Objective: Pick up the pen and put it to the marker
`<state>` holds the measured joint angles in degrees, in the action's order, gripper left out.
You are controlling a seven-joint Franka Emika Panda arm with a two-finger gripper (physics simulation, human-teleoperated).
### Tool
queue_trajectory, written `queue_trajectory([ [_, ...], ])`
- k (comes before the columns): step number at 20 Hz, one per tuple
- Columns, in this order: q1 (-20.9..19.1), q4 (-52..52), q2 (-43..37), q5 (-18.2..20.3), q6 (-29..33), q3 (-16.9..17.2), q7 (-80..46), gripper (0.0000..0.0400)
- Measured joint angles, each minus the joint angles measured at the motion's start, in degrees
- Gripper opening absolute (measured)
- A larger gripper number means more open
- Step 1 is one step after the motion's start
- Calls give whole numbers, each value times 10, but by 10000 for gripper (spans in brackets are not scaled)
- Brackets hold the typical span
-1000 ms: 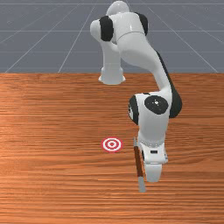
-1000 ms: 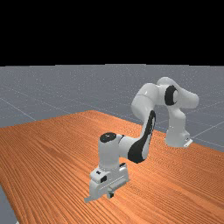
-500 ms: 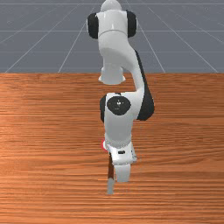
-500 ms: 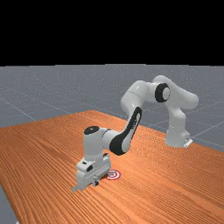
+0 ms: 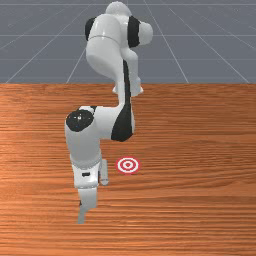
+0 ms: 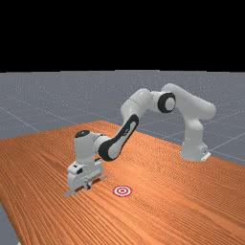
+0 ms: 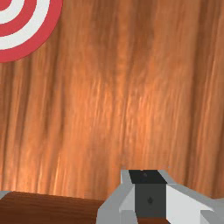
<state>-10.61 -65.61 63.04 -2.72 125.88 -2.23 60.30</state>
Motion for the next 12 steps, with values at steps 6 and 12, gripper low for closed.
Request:
queue_trajectory([
  [6, -38, 59, 31, -5, -28, -2, 73, 0],
  [12, -62, -76, -71, 15, 76, -14, 70, 0],
])
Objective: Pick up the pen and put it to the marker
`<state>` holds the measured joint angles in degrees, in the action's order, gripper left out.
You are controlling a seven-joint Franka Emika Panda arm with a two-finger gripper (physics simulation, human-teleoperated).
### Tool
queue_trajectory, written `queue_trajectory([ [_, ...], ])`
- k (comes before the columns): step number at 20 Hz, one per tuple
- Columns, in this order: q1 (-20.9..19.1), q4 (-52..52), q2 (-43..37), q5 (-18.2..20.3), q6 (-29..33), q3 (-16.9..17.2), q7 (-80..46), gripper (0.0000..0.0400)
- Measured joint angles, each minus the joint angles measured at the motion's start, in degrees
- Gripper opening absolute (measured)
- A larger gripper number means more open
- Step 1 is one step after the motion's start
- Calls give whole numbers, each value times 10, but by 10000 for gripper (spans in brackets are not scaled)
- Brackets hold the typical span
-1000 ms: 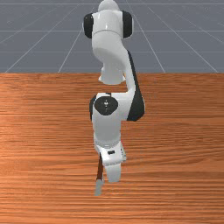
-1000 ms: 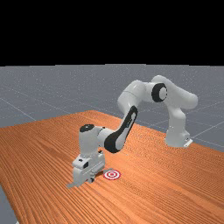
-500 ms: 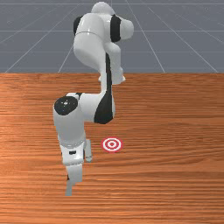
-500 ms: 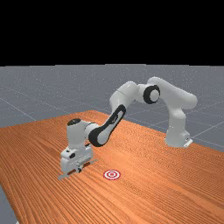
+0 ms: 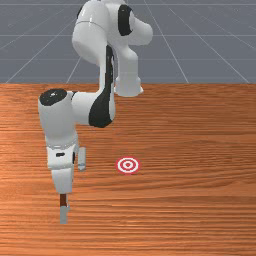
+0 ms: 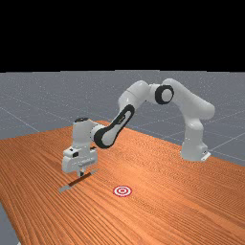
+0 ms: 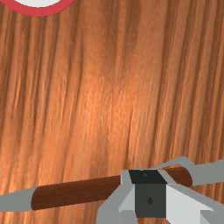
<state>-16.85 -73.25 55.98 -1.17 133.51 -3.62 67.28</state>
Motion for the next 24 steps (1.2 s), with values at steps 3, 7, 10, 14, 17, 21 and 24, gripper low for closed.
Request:
queue_trajectory([
  [3, 7, 58, -9, -4, -117, 8, -7, 0],
  [7, 33, 25, -29, 1, -99, 25, -101, 0],
  [10, 51, 19, -33, -7, -97, 14, -88, 0],
  [14, 9, 97, 9, -14, -134, 3, 30, 0],
  [17, -17, 151, 39, -11, -158, 9, 49, 0],
  [21, -18, 178, 83, -8, -143, 16, 24, 0],
  [24, -15, 235, 150, -10, -142, 18, 23, 0],
])
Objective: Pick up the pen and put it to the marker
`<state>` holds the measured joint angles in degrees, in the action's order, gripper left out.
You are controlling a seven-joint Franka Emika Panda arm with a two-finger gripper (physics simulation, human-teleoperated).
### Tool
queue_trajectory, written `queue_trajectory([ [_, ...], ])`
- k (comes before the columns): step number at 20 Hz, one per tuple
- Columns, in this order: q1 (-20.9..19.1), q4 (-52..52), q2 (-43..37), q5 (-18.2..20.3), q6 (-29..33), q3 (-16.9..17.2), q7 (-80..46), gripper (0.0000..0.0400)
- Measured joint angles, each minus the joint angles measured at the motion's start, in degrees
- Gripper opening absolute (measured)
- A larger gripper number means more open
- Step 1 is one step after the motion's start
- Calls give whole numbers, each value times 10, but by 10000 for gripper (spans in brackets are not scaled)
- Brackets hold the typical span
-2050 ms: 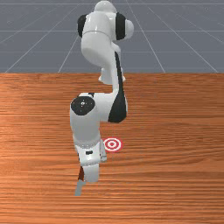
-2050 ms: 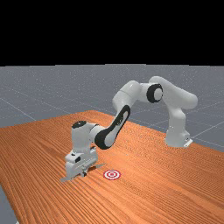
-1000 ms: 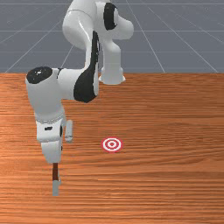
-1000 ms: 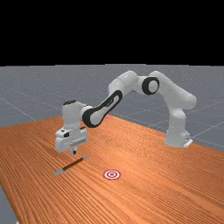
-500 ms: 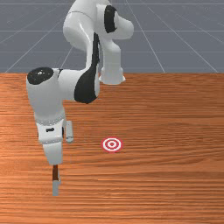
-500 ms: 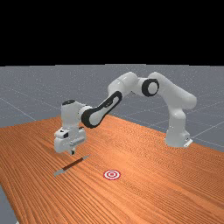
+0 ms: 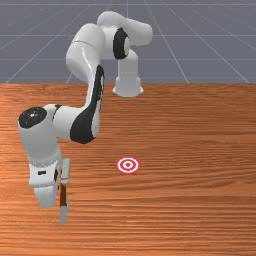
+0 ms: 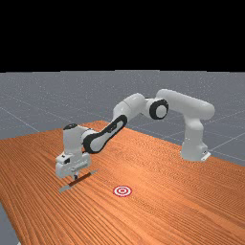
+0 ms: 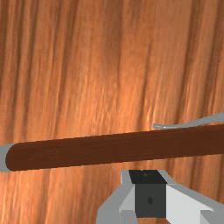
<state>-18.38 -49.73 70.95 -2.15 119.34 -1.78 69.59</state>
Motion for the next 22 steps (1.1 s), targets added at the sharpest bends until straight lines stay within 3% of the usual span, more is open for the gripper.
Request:
queue_trajectory([
  [1, 2, 41, 23, 0, -20, 0, 0, 0],
  [11, 2, 40, 24, 0, -20, 0, 0, 0],
  [12, 8, 15, 11, 8, -8, 7, -53, 0],
  [15, 22, -80, -39, 6, 37, 4, -59, 0],
  [16, 3, -110, -55, 20, 39, -20, -10, 0],
  [20, 27, -151, -77, 7, 68, -2, -58, 0],
  [21, 32, -69, -35, 9, 29, -1, -70, 0],
  [22, 32, -67, -33, 4, 29, -4, -48, 0],
])
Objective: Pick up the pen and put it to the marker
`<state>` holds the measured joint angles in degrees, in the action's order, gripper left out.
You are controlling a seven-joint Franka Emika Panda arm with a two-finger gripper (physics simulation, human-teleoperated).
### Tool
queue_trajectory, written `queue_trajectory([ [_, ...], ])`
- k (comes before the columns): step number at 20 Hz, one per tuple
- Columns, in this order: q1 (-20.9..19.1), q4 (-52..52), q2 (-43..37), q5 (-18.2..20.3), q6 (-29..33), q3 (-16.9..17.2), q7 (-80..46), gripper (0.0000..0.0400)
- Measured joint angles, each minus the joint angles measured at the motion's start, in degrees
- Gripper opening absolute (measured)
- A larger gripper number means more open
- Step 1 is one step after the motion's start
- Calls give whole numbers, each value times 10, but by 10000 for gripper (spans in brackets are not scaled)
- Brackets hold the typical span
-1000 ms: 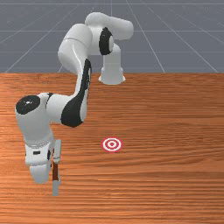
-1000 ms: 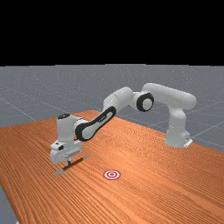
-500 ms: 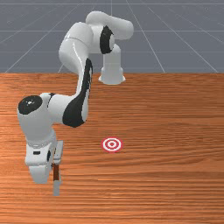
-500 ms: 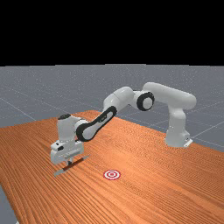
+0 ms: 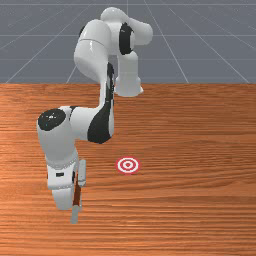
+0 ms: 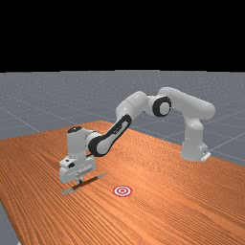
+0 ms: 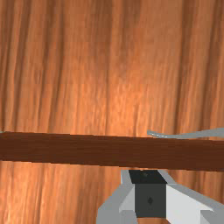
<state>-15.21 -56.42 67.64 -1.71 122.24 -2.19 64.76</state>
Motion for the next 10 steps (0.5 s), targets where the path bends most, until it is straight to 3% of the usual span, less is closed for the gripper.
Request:
queue_trajectory([
  [6, 9, -20, -10, 5, 10, 4, -38, 0],
  [7, 7, -48, -24, 2, 36, -2, -13, 0],
  [10, -2, 3, -3, -8, -5, -9, 46, 0],
])
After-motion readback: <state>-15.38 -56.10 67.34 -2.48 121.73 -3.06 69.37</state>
